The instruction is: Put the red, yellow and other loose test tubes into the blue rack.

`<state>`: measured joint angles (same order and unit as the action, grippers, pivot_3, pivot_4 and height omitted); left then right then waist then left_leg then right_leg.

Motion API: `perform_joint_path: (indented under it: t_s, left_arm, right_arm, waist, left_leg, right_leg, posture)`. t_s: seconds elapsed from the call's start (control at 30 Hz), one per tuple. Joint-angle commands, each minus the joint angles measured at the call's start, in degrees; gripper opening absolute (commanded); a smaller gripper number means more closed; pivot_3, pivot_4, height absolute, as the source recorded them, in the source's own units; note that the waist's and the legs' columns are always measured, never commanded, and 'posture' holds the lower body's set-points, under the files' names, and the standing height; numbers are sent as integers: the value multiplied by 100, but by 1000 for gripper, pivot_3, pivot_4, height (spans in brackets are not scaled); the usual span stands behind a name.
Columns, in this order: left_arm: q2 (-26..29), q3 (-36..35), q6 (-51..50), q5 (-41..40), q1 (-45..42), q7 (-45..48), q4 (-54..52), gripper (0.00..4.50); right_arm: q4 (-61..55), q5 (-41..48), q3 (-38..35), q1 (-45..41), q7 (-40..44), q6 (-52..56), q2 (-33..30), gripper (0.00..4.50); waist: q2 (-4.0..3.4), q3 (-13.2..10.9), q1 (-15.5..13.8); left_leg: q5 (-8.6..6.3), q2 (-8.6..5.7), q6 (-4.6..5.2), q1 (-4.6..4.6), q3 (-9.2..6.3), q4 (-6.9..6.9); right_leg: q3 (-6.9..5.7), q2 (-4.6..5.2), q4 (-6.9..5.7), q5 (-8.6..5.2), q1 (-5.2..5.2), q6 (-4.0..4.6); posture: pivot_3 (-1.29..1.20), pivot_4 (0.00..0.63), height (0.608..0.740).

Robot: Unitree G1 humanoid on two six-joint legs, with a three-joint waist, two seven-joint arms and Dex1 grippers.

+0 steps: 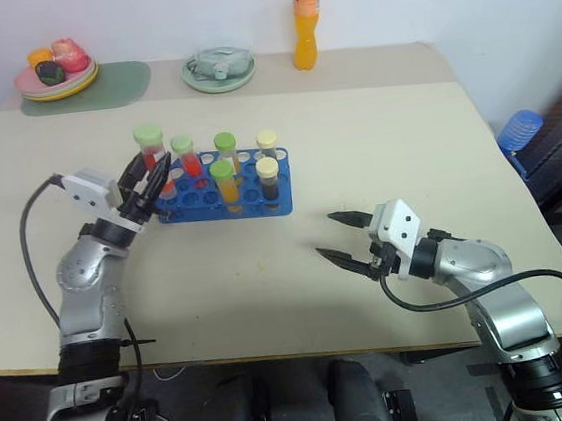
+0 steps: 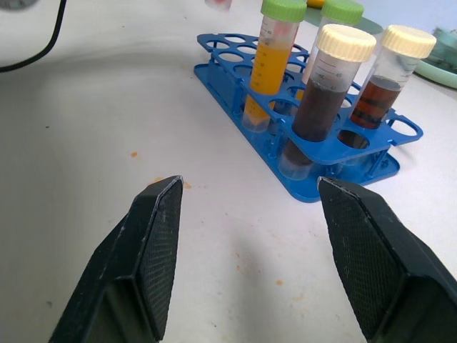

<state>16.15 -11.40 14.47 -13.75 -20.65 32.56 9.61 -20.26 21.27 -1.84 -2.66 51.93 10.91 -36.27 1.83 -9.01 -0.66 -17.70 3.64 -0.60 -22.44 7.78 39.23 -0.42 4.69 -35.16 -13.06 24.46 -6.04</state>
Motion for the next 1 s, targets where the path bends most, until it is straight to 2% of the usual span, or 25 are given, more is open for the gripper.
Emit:
perform_joint_path:
  t_s: [0.03,0.5,0.83,0.9,0.93,1.0]
  left_arm:
    - [-33,141,588,177,-175,-3,351,758]
    - [-373,537,1637,397,-420,-95,1651,758]
    - [-543,432,1808,-31,-573,258,2171,758]
    - [-554,410,1718,-241,-506,443,2115,1773]
    - [-551,408,1705,-277,-480,476,2083,2080]
    - [-521,413,1619,-260,-381,427,1887,3142]
  right_arm:
    - [-316,133,-254,47,-76,43,-105,3089]
    - [-635,208,-411,167,-183,317,-194,3089]
    - [-758,245,-469,221,-225,390,-245,3089]
    - [-778,258,-481,238,-236,401,-254,3089]
    - [-785,263,-487,246,-239,405,-258,3089]
    - [-793,273,-508,261,-251,415,-261,3089]
  waist:
    - [0,0,-1]
    - [-8,8,1]
    - [-8,10,-17]
    - [-8,10,-15]
    - [-8,10,-14]
    - [-8,10,-6]
  left_leg:
    - [-1,0,1,0,0,0]
    - [-17,0,31,1,-1,0]
    - [-22,-2,39,0,-2,2]
    - [-22,-2,39,0,-3,2]
    - [-22,-2,39,0,-3,2]
    - [-22,-2,39,0,-3,2]
  right_leg:
    - [0,0,0,0,0,0]
    - [0,0,0,0,-1,0]
    - [0,2,5,0,-5,0]
    - [-1,2,5,0,-5,0]
    - [0,2,5,0,-5,0]
    - [-1,2,5,0,-5,0]
  posture:
    - [0,150,740]
    - [0,150,740]
    - [0,150,740]
    - [0,150,740]
    - [0,150,740]
    - [0,150,740]
